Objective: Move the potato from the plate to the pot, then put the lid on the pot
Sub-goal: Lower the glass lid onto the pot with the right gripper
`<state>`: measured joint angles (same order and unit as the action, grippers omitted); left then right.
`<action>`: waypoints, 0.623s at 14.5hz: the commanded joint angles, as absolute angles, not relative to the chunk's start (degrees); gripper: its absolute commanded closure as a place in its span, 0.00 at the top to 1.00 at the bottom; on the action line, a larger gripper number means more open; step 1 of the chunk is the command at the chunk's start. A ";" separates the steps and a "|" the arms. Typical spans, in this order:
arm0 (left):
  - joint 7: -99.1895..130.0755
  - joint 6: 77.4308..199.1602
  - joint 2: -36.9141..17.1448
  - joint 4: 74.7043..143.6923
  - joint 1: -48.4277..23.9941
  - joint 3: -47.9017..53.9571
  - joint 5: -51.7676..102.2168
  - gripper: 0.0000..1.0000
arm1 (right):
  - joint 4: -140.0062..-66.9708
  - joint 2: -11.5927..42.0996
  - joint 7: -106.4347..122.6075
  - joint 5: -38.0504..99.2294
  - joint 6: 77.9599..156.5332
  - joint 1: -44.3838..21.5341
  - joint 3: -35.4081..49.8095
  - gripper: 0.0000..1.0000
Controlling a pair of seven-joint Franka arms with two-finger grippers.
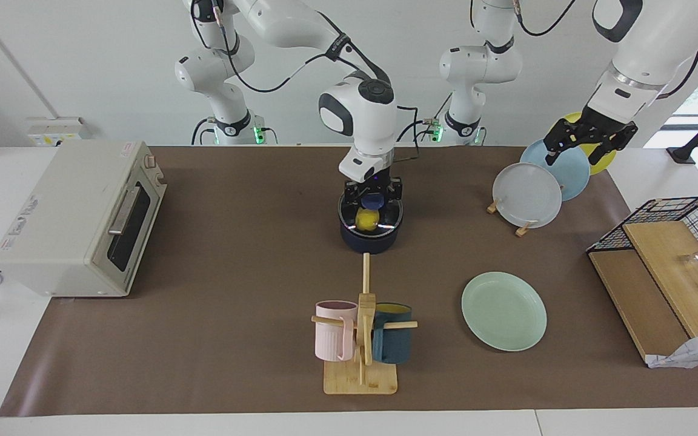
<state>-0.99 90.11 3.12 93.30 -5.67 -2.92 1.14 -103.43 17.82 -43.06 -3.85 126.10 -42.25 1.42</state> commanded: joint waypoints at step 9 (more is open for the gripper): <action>-0.35 90.09 2.46 92.46 -3.96 0.61 0.44 1.00 | -102.74 18.37 -43.95 -9.05 126.65 -43.68 1.49 0.00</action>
<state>-0.94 90.23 2.96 93.30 -5.55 -1.12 1.14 -103.13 17.81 -43.06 -7.14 126.12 -43.51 1.46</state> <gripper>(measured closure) 0.000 0.542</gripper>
